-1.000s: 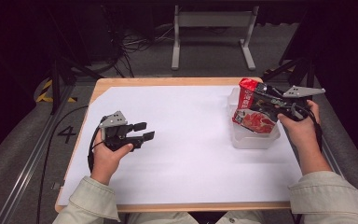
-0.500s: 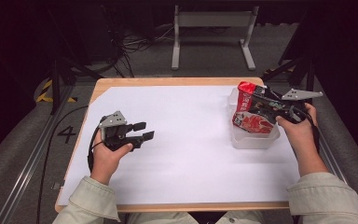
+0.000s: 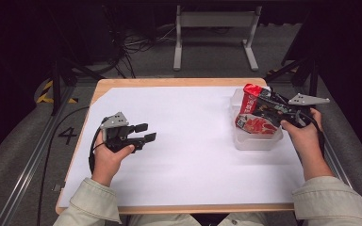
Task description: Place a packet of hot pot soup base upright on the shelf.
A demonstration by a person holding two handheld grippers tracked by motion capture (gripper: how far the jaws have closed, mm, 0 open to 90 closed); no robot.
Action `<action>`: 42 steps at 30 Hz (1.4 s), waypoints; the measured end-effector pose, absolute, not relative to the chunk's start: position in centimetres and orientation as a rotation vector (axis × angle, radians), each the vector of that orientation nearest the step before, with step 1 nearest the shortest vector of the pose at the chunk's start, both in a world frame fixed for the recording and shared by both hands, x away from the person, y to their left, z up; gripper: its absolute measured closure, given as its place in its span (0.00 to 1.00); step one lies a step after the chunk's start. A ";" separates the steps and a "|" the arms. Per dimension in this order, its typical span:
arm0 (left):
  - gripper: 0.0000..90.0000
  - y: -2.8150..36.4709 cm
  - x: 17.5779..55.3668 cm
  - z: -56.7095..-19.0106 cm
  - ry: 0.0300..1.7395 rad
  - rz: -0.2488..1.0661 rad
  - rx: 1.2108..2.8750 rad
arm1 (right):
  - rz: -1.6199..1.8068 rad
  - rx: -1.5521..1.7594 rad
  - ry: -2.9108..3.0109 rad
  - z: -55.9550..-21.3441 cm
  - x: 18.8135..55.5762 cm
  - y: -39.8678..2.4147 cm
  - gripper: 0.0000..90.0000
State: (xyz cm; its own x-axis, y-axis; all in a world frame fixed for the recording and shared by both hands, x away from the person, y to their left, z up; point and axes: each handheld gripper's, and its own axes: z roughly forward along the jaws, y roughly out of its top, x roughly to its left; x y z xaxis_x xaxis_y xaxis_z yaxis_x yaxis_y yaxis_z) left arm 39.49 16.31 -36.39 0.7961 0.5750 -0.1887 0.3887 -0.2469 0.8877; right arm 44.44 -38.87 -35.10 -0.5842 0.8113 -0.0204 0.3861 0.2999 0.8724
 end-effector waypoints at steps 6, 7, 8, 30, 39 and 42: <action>0.52 16.4 39.5 -36.3 0.728 0.221 1.875 | 1.208 1.058 2.109 -35.1 44.4 -38.7 0.87; 0.52 16.4 39.5 -36.3 0.728 0.222 1.875 | 1.203 1.056 2.112 -35.0 44.4 -38.7 0.85; 0.52 16.4 39.5 -36.3 0.728 0.222 1.875 | 1.201 1.055 2.112 -34.9 44.4 -38.6 0.82; 0.46 17.5 37.9 -37.6 0.785 0.239 1.899 | 1.310 0.862 1.883 -28.6 41.3 -37.7 0.31; 0.44 17.9 37.0 -37.9 0.779 0.242 1.883 | 1.436 0.763 1.926 -27.4 39.1 -34.0 0.30; 0.42 18.0 36.5 -38.0 0.772 0.240 1.881 | 1.492 0.737 1.963 -28.2 38.4 -32.6 0.30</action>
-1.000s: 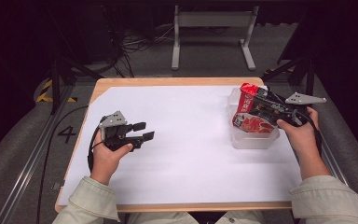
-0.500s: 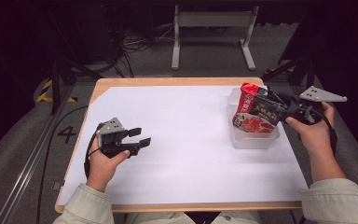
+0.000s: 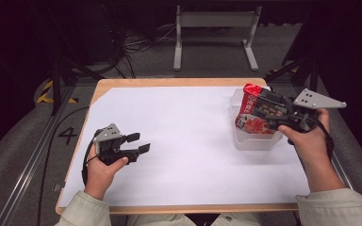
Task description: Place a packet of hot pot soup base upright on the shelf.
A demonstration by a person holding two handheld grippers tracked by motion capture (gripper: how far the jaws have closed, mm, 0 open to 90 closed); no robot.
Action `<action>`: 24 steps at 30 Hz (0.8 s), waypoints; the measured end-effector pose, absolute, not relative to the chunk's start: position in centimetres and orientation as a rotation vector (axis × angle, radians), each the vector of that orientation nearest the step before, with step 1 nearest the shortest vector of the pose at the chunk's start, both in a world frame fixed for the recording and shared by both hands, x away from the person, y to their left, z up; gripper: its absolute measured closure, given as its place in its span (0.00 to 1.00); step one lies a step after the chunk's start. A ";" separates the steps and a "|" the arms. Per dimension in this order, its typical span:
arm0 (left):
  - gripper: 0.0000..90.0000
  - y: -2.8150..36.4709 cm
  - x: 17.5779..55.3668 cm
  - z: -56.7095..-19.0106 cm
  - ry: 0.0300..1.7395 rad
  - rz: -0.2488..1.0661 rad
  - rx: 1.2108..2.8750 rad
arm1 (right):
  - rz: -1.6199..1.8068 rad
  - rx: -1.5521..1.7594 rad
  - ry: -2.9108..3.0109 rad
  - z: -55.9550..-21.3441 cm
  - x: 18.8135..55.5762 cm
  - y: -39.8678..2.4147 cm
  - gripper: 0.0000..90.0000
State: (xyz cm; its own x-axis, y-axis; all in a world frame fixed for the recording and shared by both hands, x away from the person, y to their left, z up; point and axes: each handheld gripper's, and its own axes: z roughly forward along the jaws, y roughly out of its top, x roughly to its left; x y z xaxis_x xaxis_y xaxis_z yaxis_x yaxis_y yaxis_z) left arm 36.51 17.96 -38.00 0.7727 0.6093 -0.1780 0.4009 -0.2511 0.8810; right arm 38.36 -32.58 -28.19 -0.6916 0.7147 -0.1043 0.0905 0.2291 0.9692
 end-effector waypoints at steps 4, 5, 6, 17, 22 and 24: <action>0.40 18.0 36.0 -38.3 0.770 0.232 1.870 | 1.543 0.715 2.013 -29.8 37.6 -30.7 0.30; 0.40 18.0 35.8 -38.4 0.773 0.222 1.868 | 1.543 0.715 2.013 -29.8 37.6 -30.7 0.30; 0.40 18.0 35.6 -38.5 0.776 0.220 1.869 | 1.555 0.712 2.029 -30.3 37.4 -30.2 0.30; 0.33 17.5 34.4 -40.0 0.766 0.223 1.865 | 1.594 0.738 2.160 -37.5 35.9 -26.3 0.33; 0.32 17.4 34.2 -40.6 0.769 0.206 1.866 | 1.574 0.751 2.204 -40.2 36.2 -25.6 0.31; 0.34 17.3 34.2 -40.9 0.760 0.190 1.883 | 1.570 0.751 2.209 -40.5 36.2 -25.5 0.31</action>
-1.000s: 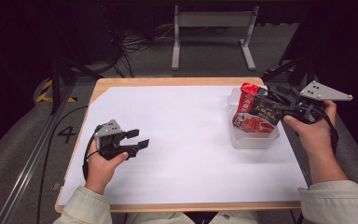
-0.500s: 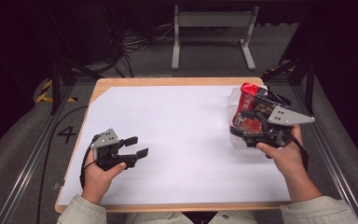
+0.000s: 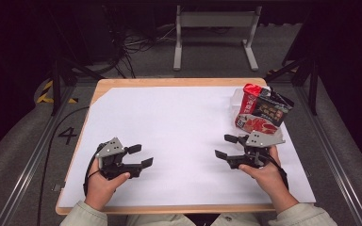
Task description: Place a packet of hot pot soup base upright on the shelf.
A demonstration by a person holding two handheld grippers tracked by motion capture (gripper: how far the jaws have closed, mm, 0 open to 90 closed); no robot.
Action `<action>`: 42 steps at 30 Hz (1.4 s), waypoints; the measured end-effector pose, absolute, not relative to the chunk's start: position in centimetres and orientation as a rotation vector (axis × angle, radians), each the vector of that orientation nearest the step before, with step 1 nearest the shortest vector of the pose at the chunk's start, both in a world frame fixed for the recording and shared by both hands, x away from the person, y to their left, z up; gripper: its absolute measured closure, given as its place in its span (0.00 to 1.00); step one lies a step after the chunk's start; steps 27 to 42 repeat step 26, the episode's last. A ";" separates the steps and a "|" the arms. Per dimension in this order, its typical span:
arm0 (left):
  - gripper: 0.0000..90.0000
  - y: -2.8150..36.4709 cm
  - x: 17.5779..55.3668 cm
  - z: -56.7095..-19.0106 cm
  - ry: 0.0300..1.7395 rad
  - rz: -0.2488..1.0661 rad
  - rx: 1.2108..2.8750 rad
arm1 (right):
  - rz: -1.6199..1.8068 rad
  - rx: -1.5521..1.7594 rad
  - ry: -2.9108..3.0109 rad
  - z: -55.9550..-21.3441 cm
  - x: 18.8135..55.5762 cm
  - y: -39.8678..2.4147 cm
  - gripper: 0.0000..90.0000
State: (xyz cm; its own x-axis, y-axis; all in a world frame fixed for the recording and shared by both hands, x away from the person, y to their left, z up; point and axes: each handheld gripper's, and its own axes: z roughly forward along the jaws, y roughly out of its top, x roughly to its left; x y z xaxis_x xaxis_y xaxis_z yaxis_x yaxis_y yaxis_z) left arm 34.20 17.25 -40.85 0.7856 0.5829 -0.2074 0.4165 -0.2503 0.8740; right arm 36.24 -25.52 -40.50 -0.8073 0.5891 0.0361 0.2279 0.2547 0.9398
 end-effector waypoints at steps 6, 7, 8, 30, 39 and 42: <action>0.33 17.0 34.2 -41.7 0.743 0.197 1.896 | 1.474 0.786 2.252 -43.1 36.3 -25.1 0.32; 0.33 17.0 34.2 -41.9 0.743 0.200 1.893 | 1.437 0.796 2.241 -43.7 36.2 -25.1 0.32; 0.33 17.0 34.3 -42.1 0.734 0.218 1.894 | 1.433 0.803 2.243 -43.8 36.2 -25.1 0.33; 0.28 16.3 34.8 -44.4 0.767 0.238 1.900 | 1.384 0.848 2.332 -44.4 37.1 -24.9 0.24; 0.28 16.3 34.8 -44.4 0.767 0.238 1.900 | 1.384 0.848 2.332 -44.4 37.1 -24.9 0.24; 0.28 16.3 34.8 -44.4 0.767 0.238 1.900 | 1.384 0.848 2.332 -44.4 37.1 -24.9 0.24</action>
